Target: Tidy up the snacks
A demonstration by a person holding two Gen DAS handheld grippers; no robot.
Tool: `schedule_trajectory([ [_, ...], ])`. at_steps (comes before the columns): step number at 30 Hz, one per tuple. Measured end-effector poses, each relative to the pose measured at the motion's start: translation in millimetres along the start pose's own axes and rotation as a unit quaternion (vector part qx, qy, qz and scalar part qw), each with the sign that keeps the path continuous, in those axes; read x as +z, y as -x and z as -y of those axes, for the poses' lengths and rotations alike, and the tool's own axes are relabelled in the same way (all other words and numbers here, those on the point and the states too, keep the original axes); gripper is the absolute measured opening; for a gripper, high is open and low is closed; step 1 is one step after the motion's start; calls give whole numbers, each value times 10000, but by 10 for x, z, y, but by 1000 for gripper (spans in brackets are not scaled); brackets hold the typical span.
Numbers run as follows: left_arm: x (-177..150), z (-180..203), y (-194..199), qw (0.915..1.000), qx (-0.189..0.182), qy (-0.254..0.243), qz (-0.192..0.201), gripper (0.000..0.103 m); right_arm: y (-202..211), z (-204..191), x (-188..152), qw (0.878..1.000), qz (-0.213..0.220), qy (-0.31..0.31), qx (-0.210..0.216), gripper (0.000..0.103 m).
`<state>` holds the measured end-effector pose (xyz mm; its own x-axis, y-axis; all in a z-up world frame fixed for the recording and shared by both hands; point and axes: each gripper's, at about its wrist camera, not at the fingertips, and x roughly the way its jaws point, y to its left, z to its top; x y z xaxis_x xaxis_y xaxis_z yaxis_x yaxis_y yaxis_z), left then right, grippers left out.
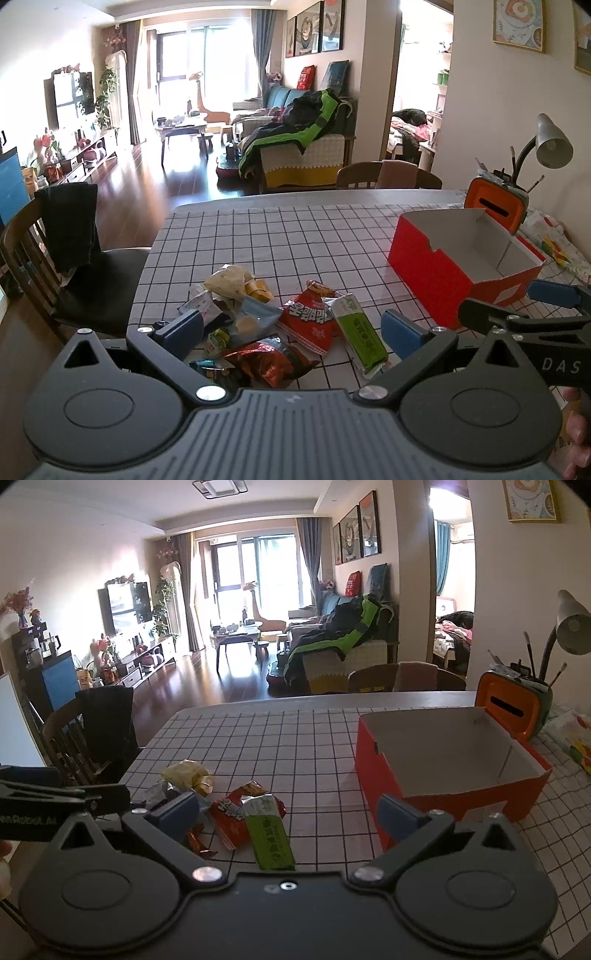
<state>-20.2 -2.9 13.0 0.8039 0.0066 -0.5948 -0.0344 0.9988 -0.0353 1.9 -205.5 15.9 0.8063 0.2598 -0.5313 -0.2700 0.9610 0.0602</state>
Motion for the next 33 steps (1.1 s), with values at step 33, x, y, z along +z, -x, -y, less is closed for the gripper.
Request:
schedule_trajectory([
  [33, -69, 2, 235, 9998, -98, -44, 194, 103, 202, -19, -31, 9998, 87, 85, -169, 103],
])
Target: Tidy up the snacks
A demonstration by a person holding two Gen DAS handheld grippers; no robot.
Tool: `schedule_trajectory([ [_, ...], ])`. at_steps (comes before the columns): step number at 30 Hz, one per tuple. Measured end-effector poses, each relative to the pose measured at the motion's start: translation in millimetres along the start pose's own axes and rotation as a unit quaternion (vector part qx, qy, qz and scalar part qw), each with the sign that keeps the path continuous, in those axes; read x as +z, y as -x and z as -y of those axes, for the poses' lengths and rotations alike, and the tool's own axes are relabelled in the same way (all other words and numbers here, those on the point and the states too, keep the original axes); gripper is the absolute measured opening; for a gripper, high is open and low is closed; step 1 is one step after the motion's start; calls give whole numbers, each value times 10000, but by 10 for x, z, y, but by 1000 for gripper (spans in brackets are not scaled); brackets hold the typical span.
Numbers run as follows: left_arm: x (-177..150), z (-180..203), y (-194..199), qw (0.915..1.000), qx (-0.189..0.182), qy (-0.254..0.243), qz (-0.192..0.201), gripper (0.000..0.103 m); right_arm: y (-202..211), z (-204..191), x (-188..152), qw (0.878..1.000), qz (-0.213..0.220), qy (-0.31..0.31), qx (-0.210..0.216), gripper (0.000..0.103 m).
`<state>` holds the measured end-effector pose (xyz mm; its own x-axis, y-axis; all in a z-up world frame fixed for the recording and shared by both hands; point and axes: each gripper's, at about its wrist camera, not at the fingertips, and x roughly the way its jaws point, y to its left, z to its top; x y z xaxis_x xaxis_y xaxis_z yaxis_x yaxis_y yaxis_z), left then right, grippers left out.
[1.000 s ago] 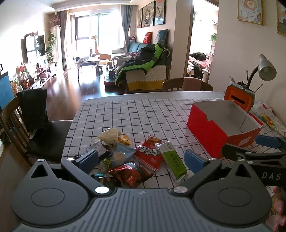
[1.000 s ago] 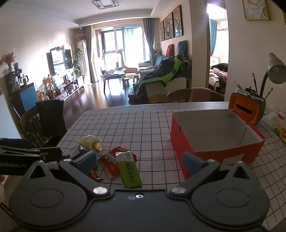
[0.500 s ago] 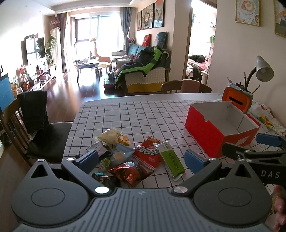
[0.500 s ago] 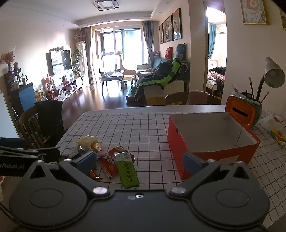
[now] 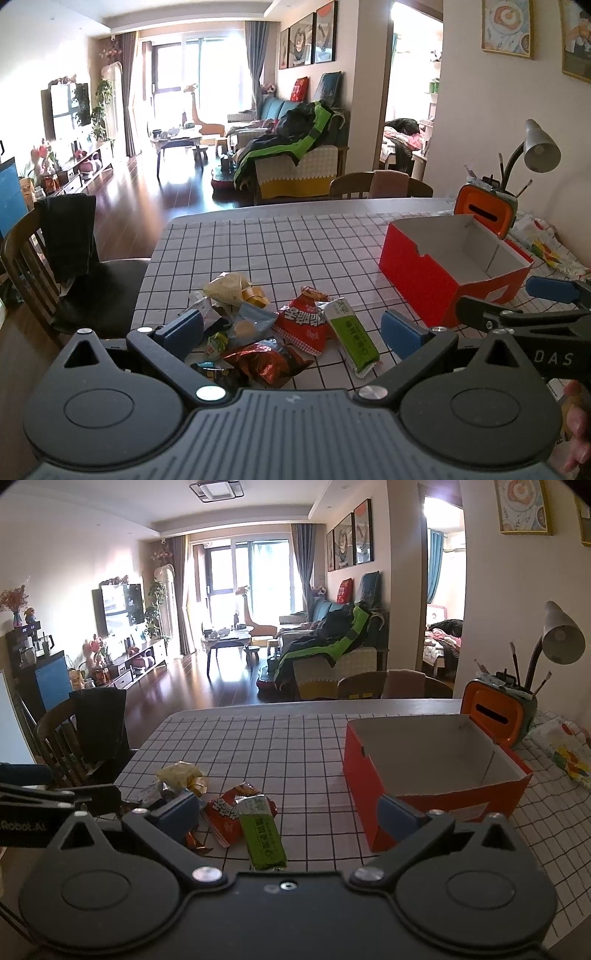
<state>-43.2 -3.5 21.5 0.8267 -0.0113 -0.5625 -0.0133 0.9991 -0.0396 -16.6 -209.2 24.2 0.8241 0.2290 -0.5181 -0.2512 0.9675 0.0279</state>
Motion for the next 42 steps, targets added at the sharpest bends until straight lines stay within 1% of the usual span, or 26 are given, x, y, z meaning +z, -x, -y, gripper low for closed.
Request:
schedule_trajectory([
  [7, 12, -35, 8, 10000, -13, 22, 39, 103, 13, -28, 8, 10000, 8, 0, -8, 102],
  [12, 15, -60, -7, 10000, -25, 43, 1, 103, 0, -64, 21, 10000, -20, 28, -20, 102],
  [17, 4, -72, -101, 9999, -4, 58, -115, 103, -104, -97, 34, 9999, -123, 78, 35, 102],
  [19, -9, -95, -150, 9999, 32, 65, -157, 103, -167, -98, 32, 9998, -167, 93, 106, 102],
  [21, -12, -126, -220, 9996, 192, 93, -207, 103, -255, -94, 42, 9996, -222, 99, 167, 102],
  [25, -46, -297, -400, 9981, 309, 333, -405, 103, -473, -104, 21, 9988, -358, 185, 295, 102],
  [29, -162, -423, -616, 9952, 345, 448, -797, 103, -720, -114, -53, 9955, -580, 491, 568, 102],
  [34, -276, -503, -821, 9908, 363, 508, -1198, 103, -1075, -89, -129, 9895, -924, 731, 840, 98],
  [37, -295, -531, -940, 9879, 406, 612, -1363, 102, -1277, -81, -166, 9863, -1115, 822, 901, 95],
  [42, -312, -562, -1115, 9853, 484, 692, -1483, 101, -1544, -89, -188, 9803, -1343, 998, 1046, 91],
])
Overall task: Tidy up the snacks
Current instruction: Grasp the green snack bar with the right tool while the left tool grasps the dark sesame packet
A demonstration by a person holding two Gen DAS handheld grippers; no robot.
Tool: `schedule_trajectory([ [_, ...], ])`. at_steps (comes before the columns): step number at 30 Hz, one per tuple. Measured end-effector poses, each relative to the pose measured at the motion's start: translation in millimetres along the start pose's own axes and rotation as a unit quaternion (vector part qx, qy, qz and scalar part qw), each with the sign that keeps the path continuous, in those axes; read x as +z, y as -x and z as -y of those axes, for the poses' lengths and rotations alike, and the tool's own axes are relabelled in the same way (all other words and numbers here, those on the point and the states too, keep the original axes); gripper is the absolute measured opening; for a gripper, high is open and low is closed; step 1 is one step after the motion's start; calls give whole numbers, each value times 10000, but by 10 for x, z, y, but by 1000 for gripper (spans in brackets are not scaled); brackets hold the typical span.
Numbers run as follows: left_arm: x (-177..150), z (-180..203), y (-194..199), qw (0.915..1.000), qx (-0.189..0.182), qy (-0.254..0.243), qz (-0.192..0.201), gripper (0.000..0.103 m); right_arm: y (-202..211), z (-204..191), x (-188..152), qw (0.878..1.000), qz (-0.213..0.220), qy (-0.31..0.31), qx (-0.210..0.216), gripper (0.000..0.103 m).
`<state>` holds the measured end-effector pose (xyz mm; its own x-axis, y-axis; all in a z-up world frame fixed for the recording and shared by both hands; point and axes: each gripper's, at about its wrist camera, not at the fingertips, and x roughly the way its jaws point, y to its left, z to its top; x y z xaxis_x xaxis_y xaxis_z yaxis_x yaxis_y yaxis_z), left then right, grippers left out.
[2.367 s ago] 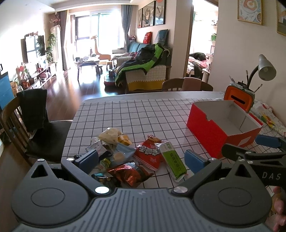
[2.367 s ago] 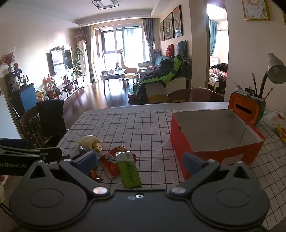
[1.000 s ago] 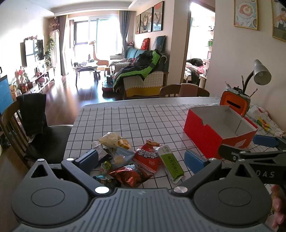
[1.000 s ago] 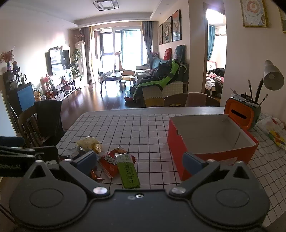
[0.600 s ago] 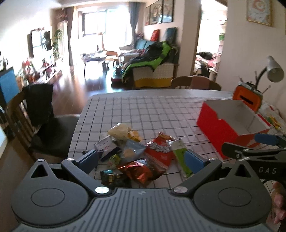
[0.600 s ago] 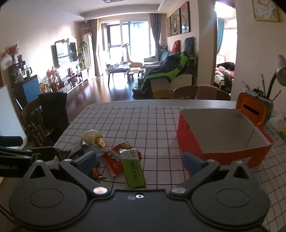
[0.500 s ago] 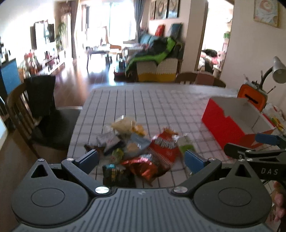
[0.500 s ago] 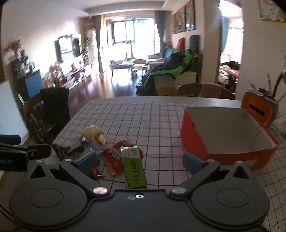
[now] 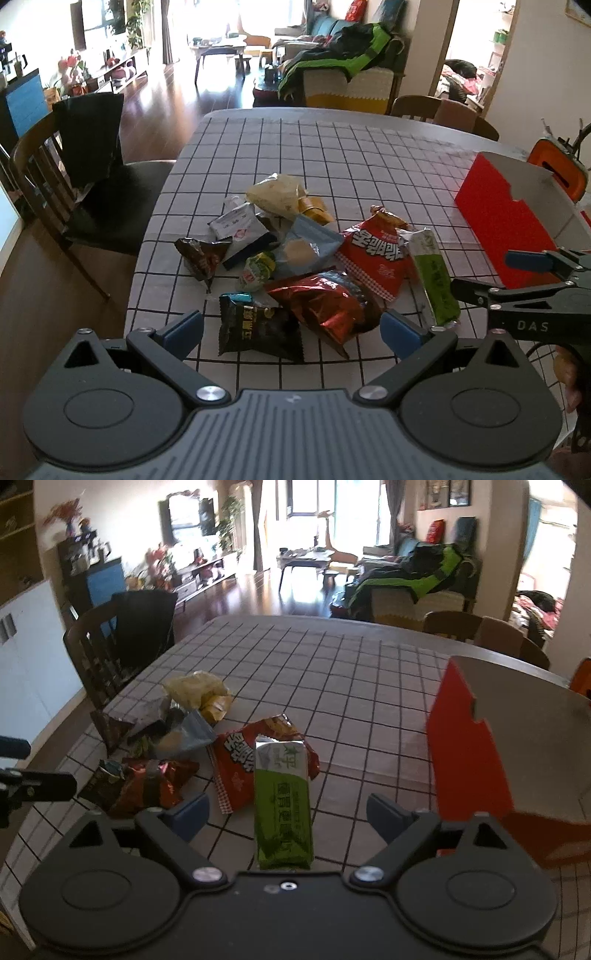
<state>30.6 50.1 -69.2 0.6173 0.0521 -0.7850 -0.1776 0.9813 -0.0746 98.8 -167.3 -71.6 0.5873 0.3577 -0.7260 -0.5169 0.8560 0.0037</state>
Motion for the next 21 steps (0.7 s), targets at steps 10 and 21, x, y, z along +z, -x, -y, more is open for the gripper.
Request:
schedule_trajectory([
  [10, -16, -292, -405, 9935, 339, 835, -698, 89, -402, 86, 67, 9988, -320, 333, 149, 79],
  [21, 38, -758, -621, 9426, 219, 3090, -1247, 84, -571, 36, 110, 9975, -378, 563, 198, 77],
])
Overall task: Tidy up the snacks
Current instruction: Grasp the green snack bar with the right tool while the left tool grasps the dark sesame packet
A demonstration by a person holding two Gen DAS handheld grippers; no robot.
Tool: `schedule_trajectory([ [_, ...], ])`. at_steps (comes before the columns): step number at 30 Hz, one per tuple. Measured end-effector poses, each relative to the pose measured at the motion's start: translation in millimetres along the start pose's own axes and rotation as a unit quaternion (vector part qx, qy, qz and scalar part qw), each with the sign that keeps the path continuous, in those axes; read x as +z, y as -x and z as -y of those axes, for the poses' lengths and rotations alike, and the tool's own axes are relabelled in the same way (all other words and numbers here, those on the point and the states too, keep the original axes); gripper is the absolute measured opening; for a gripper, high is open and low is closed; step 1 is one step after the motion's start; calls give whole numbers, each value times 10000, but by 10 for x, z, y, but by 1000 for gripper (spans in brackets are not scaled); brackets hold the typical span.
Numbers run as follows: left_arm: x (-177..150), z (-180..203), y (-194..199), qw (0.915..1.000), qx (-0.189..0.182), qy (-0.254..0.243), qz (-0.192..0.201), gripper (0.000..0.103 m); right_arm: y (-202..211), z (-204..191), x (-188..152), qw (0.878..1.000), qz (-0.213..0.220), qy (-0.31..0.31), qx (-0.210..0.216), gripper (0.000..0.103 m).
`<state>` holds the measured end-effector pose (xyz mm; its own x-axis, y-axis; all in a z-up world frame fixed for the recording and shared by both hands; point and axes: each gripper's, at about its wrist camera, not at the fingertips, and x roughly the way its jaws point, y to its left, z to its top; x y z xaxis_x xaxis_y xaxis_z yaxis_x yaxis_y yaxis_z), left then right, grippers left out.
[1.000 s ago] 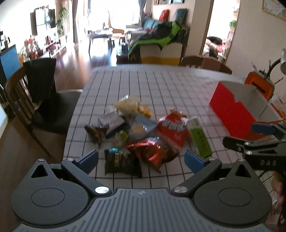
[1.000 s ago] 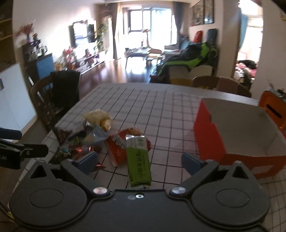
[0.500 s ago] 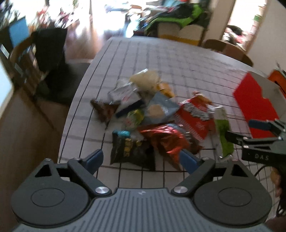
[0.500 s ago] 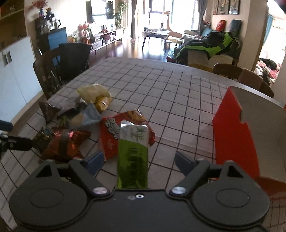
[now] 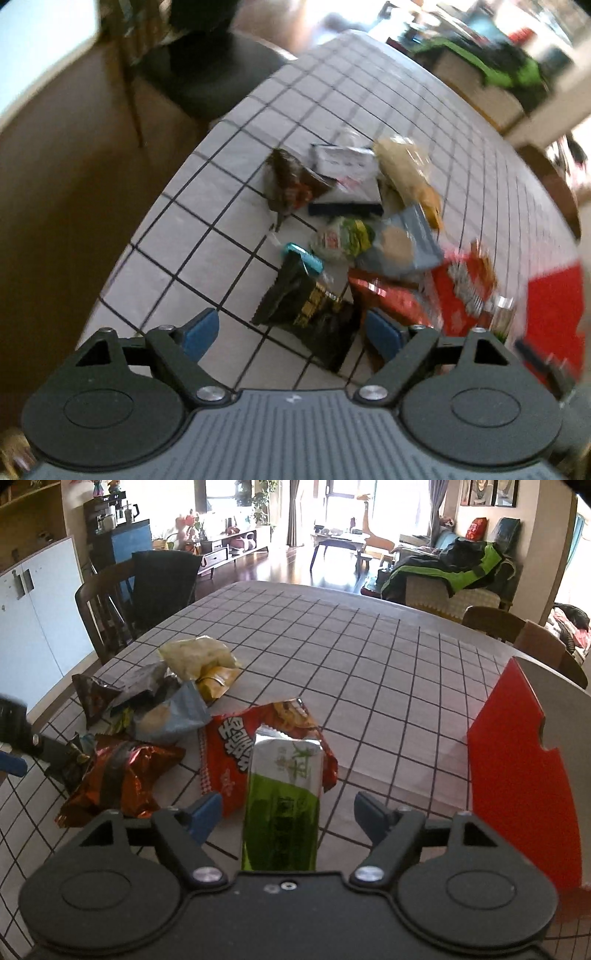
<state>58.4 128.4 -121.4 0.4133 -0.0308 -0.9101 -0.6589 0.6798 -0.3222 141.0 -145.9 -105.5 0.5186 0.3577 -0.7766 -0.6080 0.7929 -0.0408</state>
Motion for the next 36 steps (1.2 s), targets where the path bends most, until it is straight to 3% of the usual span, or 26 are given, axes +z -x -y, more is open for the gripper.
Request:
schedule_trajectory([
  [7, 143, -73, -139, 9945, 61, 1012, -274, 71, -68, -36, 10, 9999, -131, 85, 7, 74],
  [14, 201, -125, -329, 9804, 159, 1829, -717, 65, -110, -100, 34, 9995, -240, 181, -6, 69],
  [24, 171, -60, -393, 9763, 297, 1980, -819, 64, -227, -129, 49, 9980, -503, 313, -240, 57],
  [28, 190, -76, -392, 9755, 282, 2034, -790, 56, -215, -142, 56, 9980, -483, 354, -200, 45],
  [31, 191, -114, -393, 9742, 103, 2097, -824, 37, -201, -137, 58, 9981, -483, 345, -181, 42],
  [36, 173, -122, -375, 9764, 102, 2008, -792, 33, -159, -141, 56, 9984, -454, 307, -167, 42],
])
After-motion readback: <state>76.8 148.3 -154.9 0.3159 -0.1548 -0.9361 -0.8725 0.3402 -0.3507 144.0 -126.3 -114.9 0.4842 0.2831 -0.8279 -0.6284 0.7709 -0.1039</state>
